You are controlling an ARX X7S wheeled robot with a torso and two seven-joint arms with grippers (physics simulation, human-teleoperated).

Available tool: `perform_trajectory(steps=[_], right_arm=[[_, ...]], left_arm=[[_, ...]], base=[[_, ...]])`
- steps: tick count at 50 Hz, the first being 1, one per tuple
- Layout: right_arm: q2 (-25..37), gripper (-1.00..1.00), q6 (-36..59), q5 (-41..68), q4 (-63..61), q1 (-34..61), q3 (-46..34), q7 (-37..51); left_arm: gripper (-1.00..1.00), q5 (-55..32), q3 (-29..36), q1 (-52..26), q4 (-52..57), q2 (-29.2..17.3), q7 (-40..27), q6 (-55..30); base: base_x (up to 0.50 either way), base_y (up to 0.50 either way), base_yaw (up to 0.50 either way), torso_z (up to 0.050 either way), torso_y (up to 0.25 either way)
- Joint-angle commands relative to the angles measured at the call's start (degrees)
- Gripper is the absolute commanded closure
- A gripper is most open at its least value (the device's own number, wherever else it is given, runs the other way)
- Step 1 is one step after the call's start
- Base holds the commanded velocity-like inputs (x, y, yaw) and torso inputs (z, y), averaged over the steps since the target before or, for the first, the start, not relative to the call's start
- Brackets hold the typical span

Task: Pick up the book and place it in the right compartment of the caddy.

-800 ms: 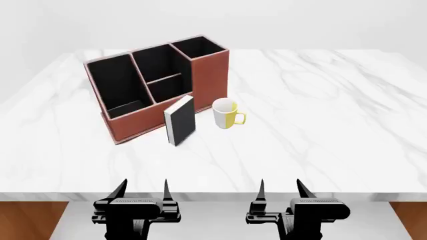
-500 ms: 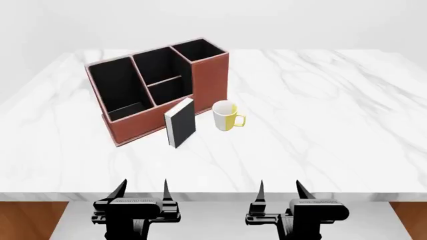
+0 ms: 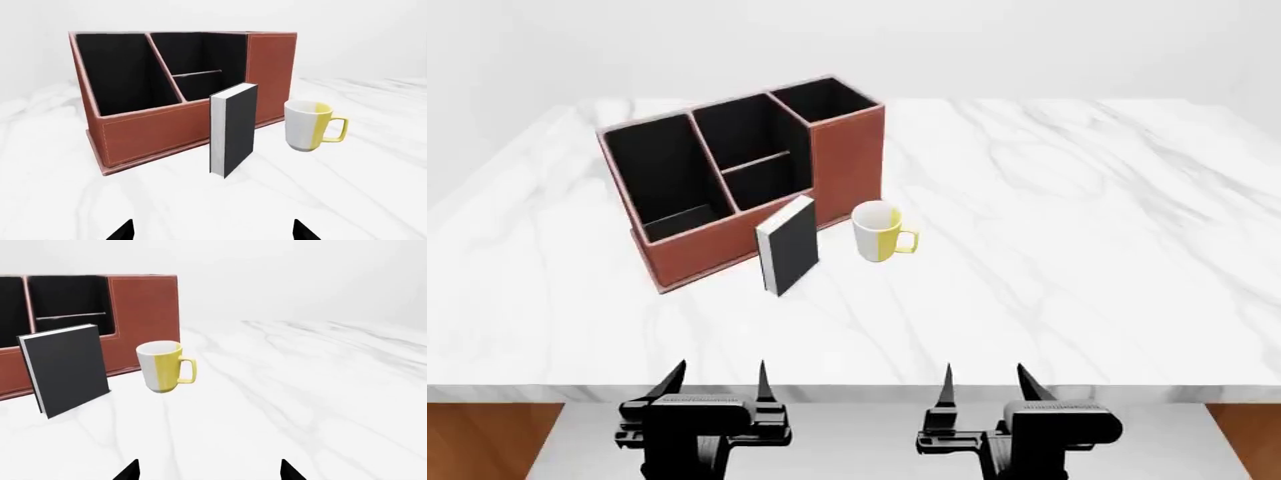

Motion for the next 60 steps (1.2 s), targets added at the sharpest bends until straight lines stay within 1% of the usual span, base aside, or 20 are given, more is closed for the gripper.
perform_trajectory(steps=[1, 7, 9, 10, 12, 13, 14, 16, 17, 19, 22, 24, 27, 29, 36, 60], right_arm=[[0.0, -1.00, -0.3, -0.1, 0.4, 0.1, 0.0, 0.0], [0.5, -1.00, 0.2, 0.7, -0.8, 0.0, -0.4, 0.7], [0.7, -1.00, 0.8, 1.4, -2.5, -0.3, -0.2, 0.9], [0.8, -1.00, 0.6, 1.7, -4.9, -0.8, -0.1, 1.1], [1.0, -1.00, 0.7, 2.4, -7.9, -1.5, 0.3, 1.6], [1.2, -1.00, 0.5, 2.9, -11.8, -2.3, 0.5, 1.8], [1.2, -1.00, 0.2, 2.9, -13.4, -2.7, 0.6, 2.2], [1.2, -1.00, -0.7, 4.1, -16.3, -3.4, 1.1, 2.4], [1.3, -1.00, -1.2, 4.1, -18.5, -3.9, 1.2, 2.8], [1.3, -1.00, -2.7, 5.1, -20.5, -4.6, 1.3, 2.8], [1.1, -1.00, -9.4, 6.6, -24.0, -5.8, 1.9, 2.5], [1.2, -1.00, -12.2, 7.2, -24.5, -6.3, 1.8, 2.1], [1.8, -1.00, -16.5, 9.8, -26.6, -7.6, 1.2, 0.4], [2.0, -1.00, -18.5, 9.1, -27.5, -8.2, 0.6, -0.1], [2.7, -1.00, -18.4, 9.5, -28.1, -8.3, -0.1, 0.4], [4.8, -1.00, -19.0, 10.1, -28.7, -8.7, -2.2, 1.4]], left_arm=[[-1.00, 0.2, -0.1, 0.1, -0.3, 0.1, -0.2, 0.9], [-1.00, -0.6, 0.4, 0.2, 1.2, -0.6, -0.9, 0.3], [-1.00, 0.1, 0.6, 0.8, 3.8, -1.0, -1.5, 0.7], [-1.00, 0.5, 0.5, 1.3, 6.8, -1.3, -2.1, 0.7], [-1.00, -1.1, -0.1, 1.8, 10.3, -1.3, -2.2, -0.2], [-1.00, -0.3, -0.2, 2.5, 13.6, -1.7, -2.8, 0.9], [-1.00, 1.2, 0.1, 2.9, 15.2, -2.0, -3.5, 1.6], [-1.00, 1.1, -0.1, 3.7, 19.0, -2.1, -4.1, 2.6], [-1.00, 1.4, -0.2, 4.4, 21.9, -2.5, -4.2, 3.6], [-1.00, 3.1, -0.2, 4.9, 24.0, -2.8, -5.2, 5.0], [-1.00, 7.3, 0.1, 6.0, 27.8, -3.5, -6.9, 8.6], [-1.00, 8.4, 0.2, 6.4, 28.9, -3.6, -7.5, 9.4], [-1.00, 6.8, 0.3, 6.7, 30.0, -4.0, -7.3, 9.8], [-1.00, 6.7, 0.5, 7.1, 30.7, -4.2, -7.4, 10.8], [-1.00, 6.7, 0.7, 7.8, 33.4, -4.7, -8.0, 11.4], [-1.00, 6.3, 2.0, 7.8, 33.2, -6.1, -9.3, 11.9]], base=[[0.00, 0.00, 0.00, 0.000, 0.000], [0.00, 0.00, 0.00, 0.000, 0.000], [0.00, 0.00, 0.00, 0.000, 0.000], [0.00, 0.00, 0.00, 0.000, 0.000], [0.00, 0.00, 0.00, 0.000, 0.000], [0.00, 0.00, 0.00, 0.000, 0.000], [0.00, 0.00, 0.00, 0.000, 0.000], [0.00, 0.00, 0.00, 0.000, 0.000], [0.00, 0.00, 0.00, 0.000, 0.000], [0.00, 0.00, 0.00, 0.000, 0.000], [0.00, 0.00, 0.00, 0.000, 0.000], [0.04, 0.00, 0.00, 0.000, 0.000], [0.35, 0.00, 0.00, 0.000, 0.000], [0.50, 0.00, 0.00, 0.000, 0.000], [0.50, 0.00, 0.00, 0.000, 0.000], [0.50, 0.00, 0.00, 0.000, 0.000]])
